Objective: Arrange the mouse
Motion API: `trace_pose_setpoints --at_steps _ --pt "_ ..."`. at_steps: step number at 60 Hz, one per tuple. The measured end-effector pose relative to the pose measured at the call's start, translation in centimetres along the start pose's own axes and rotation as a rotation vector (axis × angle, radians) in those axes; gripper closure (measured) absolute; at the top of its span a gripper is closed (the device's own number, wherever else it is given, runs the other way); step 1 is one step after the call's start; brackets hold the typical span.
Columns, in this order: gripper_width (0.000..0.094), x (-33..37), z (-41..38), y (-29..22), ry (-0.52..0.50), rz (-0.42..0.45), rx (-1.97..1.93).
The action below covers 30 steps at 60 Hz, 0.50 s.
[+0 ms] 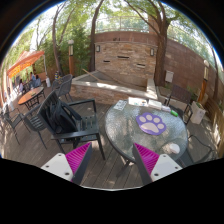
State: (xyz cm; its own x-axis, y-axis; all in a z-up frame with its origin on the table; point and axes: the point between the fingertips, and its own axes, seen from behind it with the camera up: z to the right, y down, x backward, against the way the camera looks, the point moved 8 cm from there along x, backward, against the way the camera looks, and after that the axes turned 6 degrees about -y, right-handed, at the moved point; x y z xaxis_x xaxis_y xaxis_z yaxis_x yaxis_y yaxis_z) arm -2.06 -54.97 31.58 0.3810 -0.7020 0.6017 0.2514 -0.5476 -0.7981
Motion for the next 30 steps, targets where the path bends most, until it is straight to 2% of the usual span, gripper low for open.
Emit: trace_pose_setpoints --at_steps 8,17,30 --pt "0.0107 0.4 1.5 2.0 0.033 -0.039 -0.020" --pt "0.0106 -0.1 5.9 7.0 0.081 -0.094 -0.070" --pt "0.0105 -2.2 17.2 13.9 0.245 -0.150 -0.148"
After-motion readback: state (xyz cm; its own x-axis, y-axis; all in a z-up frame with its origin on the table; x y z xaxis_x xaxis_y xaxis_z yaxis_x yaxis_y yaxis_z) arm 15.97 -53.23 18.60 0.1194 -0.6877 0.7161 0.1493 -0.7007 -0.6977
